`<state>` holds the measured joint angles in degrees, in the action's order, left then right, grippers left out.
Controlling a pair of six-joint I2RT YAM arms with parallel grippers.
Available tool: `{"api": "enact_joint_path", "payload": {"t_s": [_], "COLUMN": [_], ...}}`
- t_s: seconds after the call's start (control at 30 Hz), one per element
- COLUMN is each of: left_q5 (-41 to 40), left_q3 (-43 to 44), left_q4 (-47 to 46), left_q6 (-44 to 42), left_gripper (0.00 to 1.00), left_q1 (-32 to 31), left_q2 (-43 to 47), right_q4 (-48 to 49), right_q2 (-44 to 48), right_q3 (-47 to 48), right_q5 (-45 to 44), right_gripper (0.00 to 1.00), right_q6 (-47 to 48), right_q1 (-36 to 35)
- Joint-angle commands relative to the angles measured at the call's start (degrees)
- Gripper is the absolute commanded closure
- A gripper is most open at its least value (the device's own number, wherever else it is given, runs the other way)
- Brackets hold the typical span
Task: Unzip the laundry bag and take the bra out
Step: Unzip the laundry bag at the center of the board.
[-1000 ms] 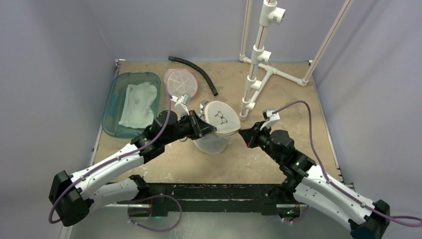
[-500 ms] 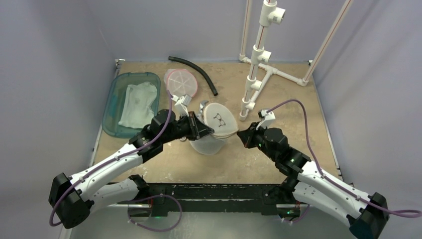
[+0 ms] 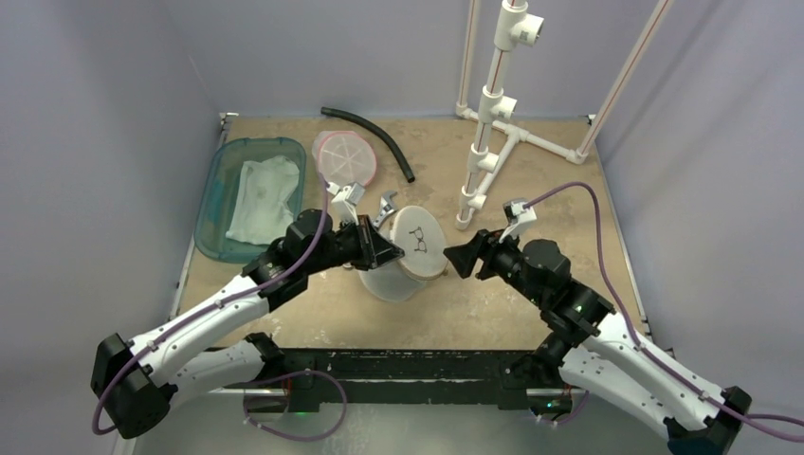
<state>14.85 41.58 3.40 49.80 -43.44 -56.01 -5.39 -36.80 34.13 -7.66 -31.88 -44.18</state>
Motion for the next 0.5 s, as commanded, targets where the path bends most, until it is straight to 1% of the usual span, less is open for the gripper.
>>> {"api": "enact_joint_path", "payload": {"t_s": [0.0,0.07,0.17,0.27,0.33,0.47], "left_q5": [1.91,3.27,4.76,5.8,6.31,7.02], "left_q3": [2.89,2.59,2.22,2.12,2.2,2.15], "left_q4": [0.33,0.56,1.81,3.82,4.89,5.63], "left_q6": [-4.58,-5.7,-7.31,-9.1,-10.09,-10.66], "left_gripper": [1.0,1.0,1.0,1.0,1.0,1.0], "left_q1": [0.43,0.43,0.45,0.43,0.41,0.44], "left_q2": [4.26,6.26,10.48,15.06,17.45,19.83], "right_q4": [0.16,2.07,4.87,8.9,13.01,22.87], "right_q2": [0.1,-0.35,0.19,1.53,2.33,2.54], "right_q3": [1.87,1.31,0.29,-1.31,-2.86,-6.3], "right_q5": [5.94,7.52,12.69,20.5,27.49,36.7], "right_gripper": [0.3,0.3,0.29,0.29,0.29,0.31], "right_q6": [-3.09,-4.61,-5.89,-7.45,-8.92,-12.53], "right_q1": [0.47,1.01,3.41,8.32,11.75,13.22]}}
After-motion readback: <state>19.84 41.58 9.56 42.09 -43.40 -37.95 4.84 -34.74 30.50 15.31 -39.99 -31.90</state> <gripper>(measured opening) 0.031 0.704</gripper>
